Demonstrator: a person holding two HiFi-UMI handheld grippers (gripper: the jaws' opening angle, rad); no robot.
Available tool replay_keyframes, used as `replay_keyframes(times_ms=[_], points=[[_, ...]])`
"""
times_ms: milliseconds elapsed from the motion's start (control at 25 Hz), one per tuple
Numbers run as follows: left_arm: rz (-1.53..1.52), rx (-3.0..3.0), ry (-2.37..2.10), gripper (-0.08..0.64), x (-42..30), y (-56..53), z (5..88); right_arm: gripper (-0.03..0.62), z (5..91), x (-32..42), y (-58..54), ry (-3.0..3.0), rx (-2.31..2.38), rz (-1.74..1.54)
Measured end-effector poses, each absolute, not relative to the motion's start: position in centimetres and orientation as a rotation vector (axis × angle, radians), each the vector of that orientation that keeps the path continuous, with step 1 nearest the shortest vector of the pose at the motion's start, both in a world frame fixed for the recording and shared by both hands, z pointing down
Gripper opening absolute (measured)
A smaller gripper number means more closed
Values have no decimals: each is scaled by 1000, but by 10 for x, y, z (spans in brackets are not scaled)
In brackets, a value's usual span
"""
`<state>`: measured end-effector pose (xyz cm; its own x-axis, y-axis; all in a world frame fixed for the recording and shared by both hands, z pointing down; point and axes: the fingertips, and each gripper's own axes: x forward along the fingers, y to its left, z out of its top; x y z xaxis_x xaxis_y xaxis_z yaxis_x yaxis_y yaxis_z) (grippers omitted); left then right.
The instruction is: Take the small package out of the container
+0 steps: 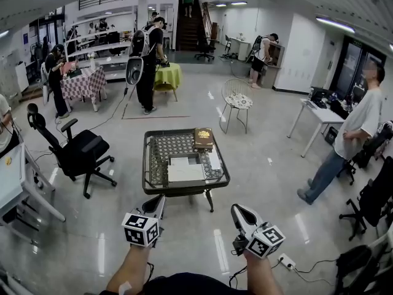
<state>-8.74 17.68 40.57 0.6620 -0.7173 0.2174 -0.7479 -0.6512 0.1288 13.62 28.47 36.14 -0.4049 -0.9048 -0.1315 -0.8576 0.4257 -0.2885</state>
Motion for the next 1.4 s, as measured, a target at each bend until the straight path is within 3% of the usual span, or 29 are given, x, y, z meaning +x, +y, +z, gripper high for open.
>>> replay_keyframes(times_ms=[720,1040,1400], points=[[281,2555,-1265,21,-79,153,439,11,389,163,266,2445,-1451,-454],[305,2530,-1211,21,-55,70,465,11,411,177,184,2465,-1487,-540],[355,2590,-1196,21,-52,-46,460,11,412,142,60,2527,-1428,-586]])
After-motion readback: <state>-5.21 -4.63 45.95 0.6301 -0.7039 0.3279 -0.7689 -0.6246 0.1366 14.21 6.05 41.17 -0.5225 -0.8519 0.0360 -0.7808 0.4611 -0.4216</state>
